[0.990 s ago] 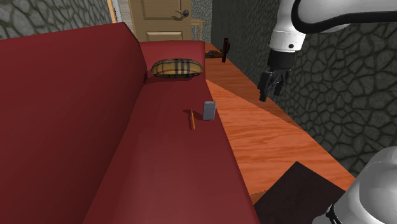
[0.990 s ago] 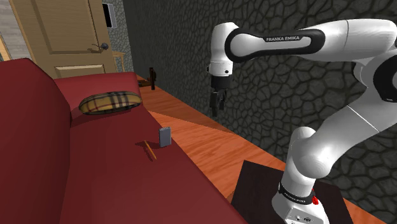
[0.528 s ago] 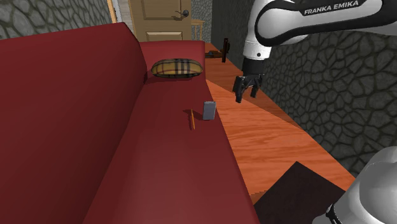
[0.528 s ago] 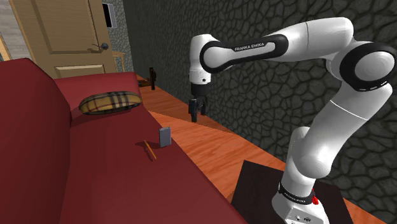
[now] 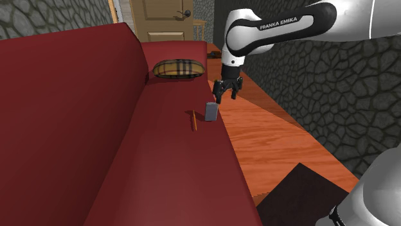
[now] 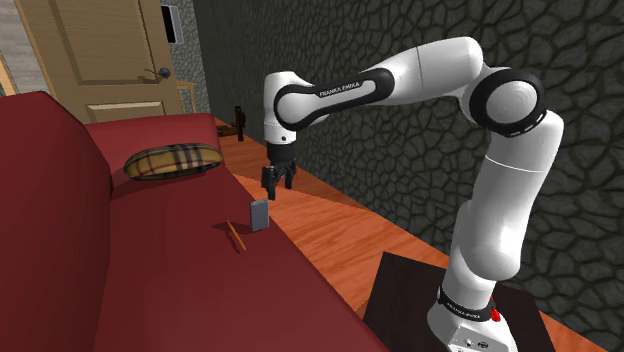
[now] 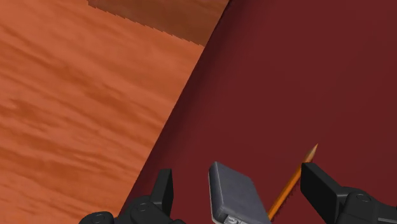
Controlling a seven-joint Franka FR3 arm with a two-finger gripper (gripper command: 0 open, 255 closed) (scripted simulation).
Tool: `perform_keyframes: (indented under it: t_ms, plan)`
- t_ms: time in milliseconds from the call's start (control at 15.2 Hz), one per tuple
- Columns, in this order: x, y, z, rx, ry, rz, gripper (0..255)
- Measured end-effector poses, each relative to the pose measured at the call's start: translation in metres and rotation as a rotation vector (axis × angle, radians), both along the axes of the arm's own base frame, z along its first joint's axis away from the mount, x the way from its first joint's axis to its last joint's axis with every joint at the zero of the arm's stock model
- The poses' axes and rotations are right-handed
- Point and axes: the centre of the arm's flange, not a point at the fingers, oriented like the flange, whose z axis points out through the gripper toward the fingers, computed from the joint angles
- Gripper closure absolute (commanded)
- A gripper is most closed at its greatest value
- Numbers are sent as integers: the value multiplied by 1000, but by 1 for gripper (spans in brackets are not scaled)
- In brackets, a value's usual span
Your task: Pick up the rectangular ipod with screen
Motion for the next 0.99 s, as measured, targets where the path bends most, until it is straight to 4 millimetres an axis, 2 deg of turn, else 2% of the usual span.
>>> perform_keyframes:
  t_ms: [132, 330, 396, 528, 924, 990]
  plan:
    - [20, 4, -9, 1, -1, -2, 0]
    - [60, 14, -24, 4, -5, -4, 0]
    - [67, 15, -26, 5, -5, -5, 0]
    - [73, 16, -35, 5, -6, -6, 0]
    - [74, 16, -66, 5, -6, -6, 0]
    - [74, 15, -68, 5, -6, -6, 255]
